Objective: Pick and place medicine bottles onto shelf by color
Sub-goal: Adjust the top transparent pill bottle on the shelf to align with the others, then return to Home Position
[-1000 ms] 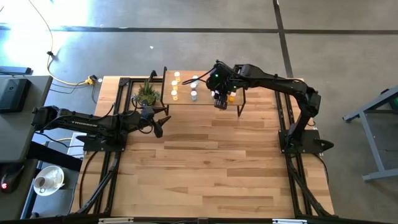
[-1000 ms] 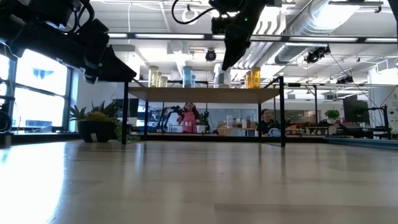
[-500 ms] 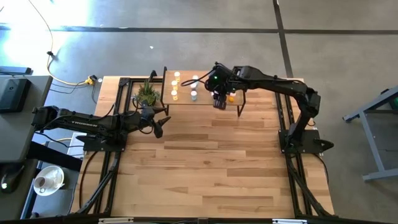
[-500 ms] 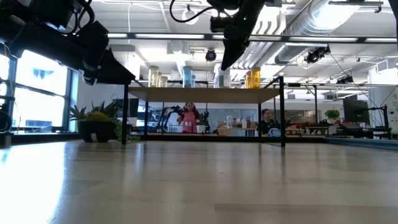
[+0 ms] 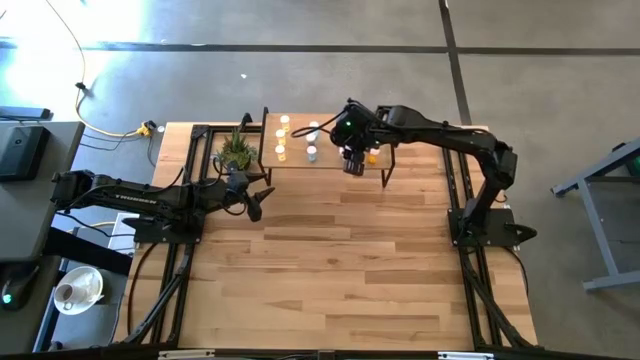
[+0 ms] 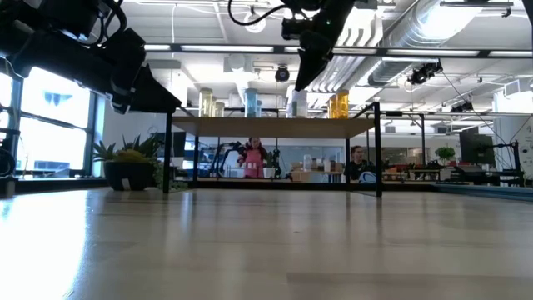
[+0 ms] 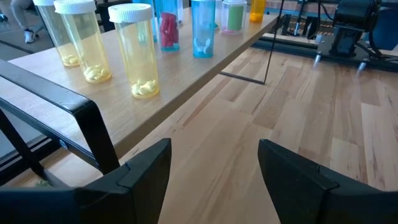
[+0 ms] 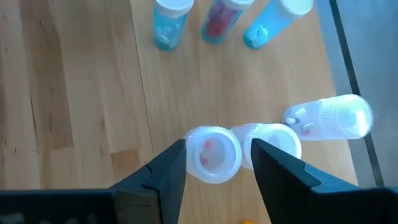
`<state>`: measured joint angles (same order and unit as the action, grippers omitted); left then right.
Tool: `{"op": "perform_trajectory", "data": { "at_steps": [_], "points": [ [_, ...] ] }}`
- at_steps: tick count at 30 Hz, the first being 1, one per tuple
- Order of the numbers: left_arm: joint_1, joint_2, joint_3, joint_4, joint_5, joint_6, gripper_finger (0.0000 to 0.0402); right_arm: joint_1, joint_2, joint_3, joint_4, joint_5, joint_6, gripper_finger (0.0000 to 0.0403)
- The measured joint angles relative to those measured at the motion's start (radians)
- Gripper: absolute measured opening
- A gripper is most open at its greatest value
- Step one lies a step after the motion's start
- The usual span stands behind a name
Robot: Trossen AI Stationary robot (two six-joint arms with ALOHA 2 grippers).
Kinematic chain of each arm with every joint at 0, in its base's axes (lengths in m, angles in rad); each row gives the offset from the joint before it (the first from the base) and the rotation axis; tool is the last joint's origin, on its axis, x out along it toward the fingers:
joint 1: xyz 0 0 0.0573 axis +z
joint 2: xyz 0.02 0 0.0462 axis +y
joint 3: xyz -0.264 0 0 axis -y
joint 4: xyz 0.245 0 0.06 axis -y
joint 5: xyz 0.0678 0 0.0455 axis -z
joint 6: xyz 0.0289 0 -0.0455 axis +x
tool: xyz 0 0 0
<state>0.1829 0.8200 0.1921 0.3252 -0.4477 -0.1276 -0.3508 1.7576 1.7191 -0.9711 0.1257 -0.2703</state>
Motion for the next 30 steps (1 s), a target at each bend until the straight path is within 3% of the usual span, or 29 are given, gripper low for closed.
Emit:
{"op": "perform_trajectory", "data": {
  "at_steps": [6,13,19,23,30],
  "points": [
    [0.0,-0.006,0.0,0.0,0.051,0.022,0.0229,0.0,-0.052,0.0,-0.005,-0.015,0.008,0.0172],
    [0.0,-0.087,0.0,0.003,0.101,0.044,0.0229,0.007,-0.174,0.0,-0.041,-0.133,0.002,0.0172],
    [0.0,-0.196,0.0,-0.118,0.104,0.024,0.0229,0.063,-0.251,-0.021,-0.129,-0.188,0.044,0.0172],
    [0.0,-0.267,0.0,-0.211,0.105,-0.001,0.0229,0.126,-0.351,-0.229,0.017,-0.164,0.063,0.0172],
    [0.0,-0.355,-0.054,-0.258,0.105,-0.026,0.0229,0.244,-0.596,-0.617,0.267,-0.042,0.262,0.0172]
  ]
}}
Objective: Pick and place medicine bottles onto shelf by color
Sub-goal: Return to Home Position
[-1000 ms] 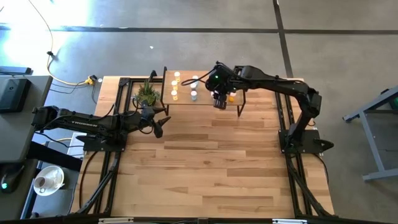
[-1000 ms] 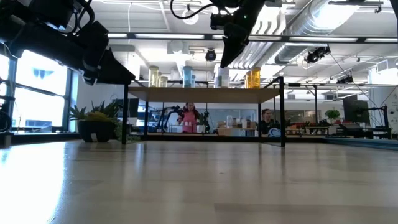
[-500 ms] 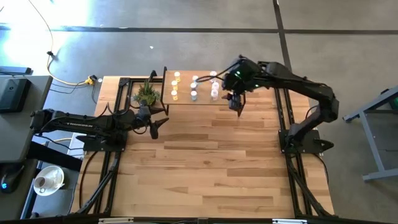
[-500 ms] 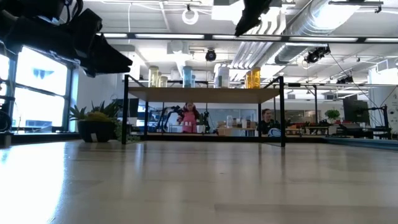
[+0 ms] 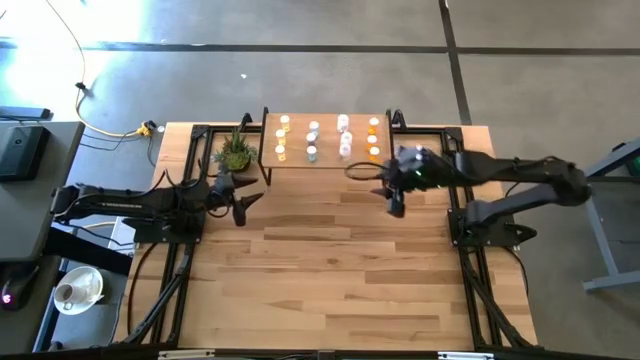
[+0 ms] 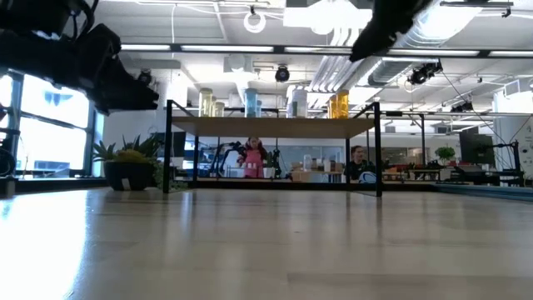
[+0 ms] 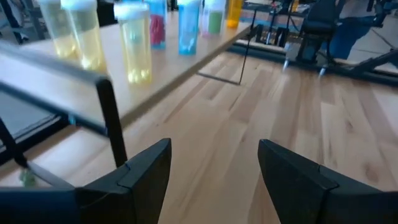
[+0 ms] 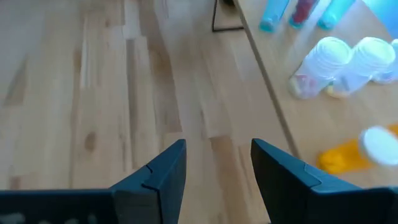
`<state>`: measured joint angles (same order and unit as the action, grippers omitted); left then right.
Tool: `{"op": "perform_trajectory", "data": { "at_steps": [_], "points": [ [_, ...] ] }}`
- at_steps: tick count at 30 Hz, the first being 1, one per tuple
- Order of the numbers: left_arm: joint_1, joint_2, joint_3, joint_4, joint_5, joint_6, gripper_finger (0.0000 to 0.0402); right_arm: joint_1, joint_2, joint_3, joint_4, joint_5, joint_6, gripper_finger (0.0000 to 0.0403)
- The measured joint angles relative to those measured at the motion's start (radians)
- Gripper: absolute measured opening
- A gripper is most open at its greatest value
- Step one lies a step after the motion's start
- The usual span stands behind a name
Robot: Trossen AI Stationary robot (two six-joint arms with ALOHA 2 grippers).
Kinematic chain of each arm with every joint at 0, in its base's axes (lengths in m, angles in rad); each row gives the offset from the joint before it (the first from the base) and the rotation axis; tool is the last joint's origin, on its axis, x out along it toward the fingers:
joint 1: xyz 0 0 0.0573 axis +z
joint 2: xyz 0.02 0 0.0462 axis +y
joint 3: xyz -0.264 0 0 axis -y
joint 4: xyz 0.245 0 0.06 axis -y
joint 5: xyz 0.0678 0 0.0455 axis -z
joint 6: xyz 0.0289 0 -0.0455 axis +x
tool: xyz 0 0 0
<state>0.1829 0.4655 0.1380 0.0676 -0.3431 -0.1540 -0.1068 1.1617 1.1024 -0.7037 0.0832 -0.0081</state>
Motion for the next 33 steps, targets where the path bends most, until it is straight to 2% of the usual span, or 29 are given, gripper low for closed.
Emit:
{"op": "perform_trajectory", "data": {
  "at_steps": [7,11,16,19,24,33],
  "points": [
    [0.0,-0.079,-0.123,0.085,0.006,-0.044,0.0229,0.113,-0.249,-0.291,0.246,0.032,0.08,0.0172],
    [0.0,-0.123,-0.127,0.042,0.039,-0.053,0.0229,0.166,-0.4,-0.441,0.353,0.067,0.127,0.0172],
    [0.0,-0.178,-0.127,0.042,0.053,-0.028,0.0229,0.23,-0.583,-0.592,0.417,0.166,0.167,0.0172],
    [0.0,-0.21,-0.126,0.034,0.053,0.0,0.0229,0.265,-0.69,-0.666,0.451,0.202,0.169,0.0172],
    [0.0,-0.249,-0.126,0.011,0.041,0.026,0.0229,0.303,-0.852,-0.749,0.477,0.206,0.164,0.0172],
    [0.0,-0.262,-0.126,-0.013,0.043,0.027,0.0229,0.319,-1.049,-0.869,0.528,0.206,0.097,0.0172]
  ]
}}
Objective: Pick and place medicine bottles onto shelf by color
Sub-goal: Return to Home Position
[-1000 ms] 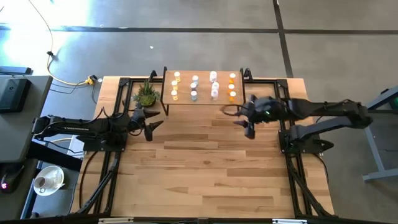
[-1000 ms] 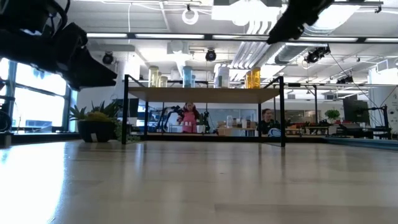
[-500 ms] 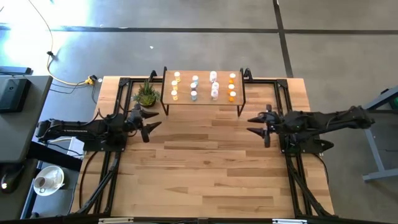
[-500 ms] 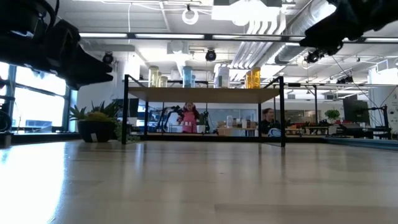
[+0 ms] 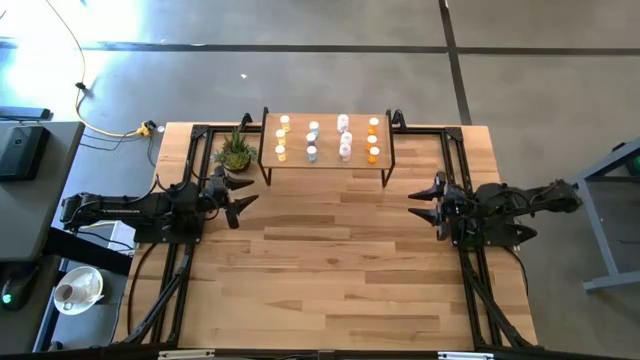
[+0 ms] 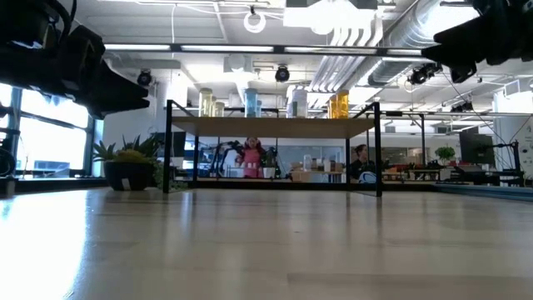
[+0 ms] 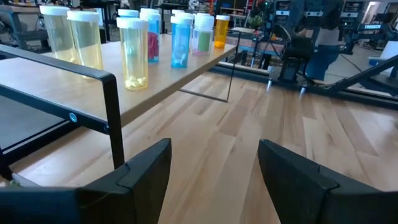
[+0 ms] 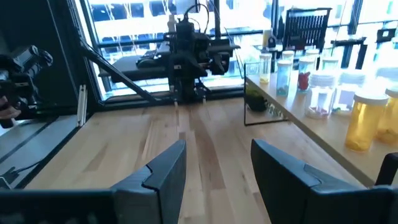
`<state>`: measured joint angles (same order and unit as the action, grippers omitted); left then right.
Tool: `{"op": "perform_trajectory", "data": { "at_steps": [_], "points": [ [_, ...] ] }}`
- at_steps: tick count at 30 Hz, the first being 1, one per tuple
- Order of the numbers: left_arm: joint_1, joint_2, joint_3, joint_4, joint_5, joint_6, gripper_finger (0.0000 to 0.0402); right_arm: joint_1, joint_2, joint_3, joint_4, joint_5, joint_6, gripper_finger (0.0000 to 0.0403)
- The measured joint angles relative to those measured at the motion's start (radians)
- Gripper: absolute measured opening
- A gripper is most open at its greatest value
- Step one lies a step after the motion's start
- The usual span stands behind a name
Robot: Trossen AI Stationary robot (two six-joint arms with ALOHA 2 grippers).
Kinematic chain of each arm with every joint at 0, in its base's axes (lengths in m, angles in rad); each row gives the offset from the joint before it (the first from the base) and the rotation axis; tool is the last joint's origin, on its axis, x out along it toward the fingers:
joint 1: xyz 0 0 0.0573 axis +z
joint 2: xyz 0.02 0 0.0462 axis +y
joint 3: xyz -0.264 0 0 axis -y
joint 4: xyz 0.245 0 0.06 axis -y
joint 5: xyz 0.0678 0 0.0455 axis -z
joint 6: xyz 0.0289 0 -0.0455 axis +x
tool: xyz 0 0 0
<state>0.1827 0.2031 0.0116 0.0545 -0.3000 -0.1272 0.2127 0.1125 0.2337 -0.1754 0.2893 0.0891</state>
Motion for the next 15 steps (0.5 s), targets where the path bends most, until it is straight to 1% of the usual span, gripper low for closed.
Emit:
{"op": "perform_trajectory", "data": {
  "at_steps": [5,9,12,15],
  "points": [
    [0.0,0.001,0.0,-0.003,0.002,0.0,0.0229,0.0,-0.074,-0.077,0.03,0.0,-0.019,0.0172],
    [0.0,0.001,0.0,-0.002,0.001,0.0,0.0229,0.0,-0.112,-0.134,0.032,0.0,0.011,0.0172],
    [0.0,0.001,0.0,-0.002,0.002,0.0,0.0229,0.0,-0.108,-0.167,0.048,0.0,0.06,0.0172],
    [0.0,0.001,0.0,-0.002,0.002,0.0,0.0229,0.0,-0.095,-0.168,0.074,-0.001,0.075,0.0172]
  ]
}}
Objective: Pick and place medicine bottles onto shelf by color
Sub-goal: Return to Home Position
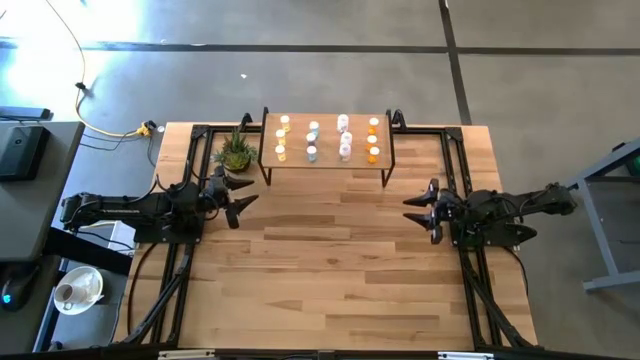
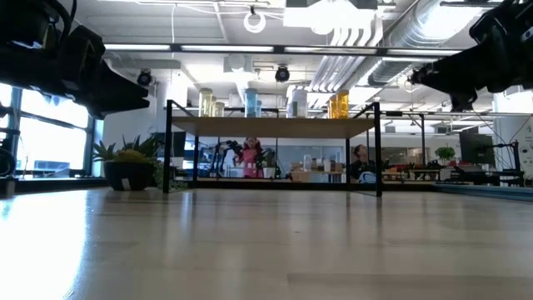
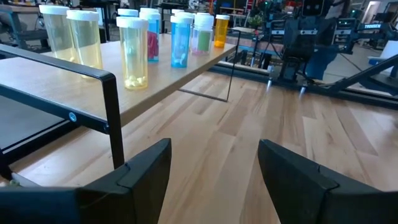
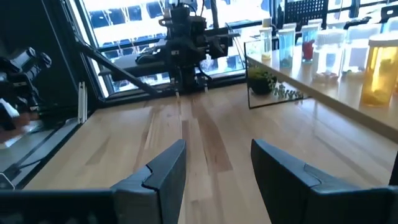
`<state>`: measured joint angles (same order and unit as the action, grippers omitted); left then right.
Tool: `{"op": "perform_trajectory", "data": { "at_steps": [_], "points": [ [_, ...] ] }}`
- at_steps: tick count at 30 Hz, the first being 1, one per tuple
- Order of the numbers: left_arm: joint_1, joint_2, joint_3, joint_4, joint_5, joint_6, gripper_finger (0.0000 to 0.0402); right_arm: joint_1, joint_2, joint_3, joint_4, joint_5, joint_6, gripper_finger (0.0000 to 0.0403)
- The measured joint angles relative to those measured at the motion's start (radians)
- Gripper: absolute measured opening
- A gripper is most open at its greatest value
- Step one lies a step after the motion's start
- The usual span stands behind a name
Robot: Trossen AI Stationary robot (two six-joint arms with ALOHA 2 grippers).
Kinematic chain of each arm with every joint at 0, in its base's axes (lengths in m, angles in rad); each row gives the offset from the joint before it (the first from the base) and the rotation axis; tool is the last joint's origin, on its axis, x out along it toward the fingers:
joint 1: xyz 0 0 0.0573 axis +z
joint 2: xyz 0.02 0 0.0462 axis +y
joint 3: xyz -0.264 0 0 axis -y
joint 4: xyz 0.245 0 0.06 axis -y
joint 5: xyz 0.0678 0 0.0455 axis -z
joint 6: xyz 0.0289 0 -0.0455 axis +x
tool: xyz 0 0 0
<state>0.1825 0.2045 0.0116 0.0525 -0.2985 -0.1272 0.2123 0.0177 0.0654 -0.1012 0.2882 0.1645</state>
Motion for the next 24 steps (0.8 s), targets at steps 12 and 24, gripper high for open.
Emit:
{"op": "perform_trajectory", "data": {
  "at_steps": [12,24],
  "points": [
    [0.0,0.0,0.0,0.0,0.0,0.0,0.0229,0.0,0.0,0.0,-0.014,0.01,-0.007,0.0172],
    [0.0,0.0,0.0,0.0,0.0,0.0,0.0229,0.0,0.0,0.0,-0.014,0.01,-0.007,0.0172]
  ]
}}
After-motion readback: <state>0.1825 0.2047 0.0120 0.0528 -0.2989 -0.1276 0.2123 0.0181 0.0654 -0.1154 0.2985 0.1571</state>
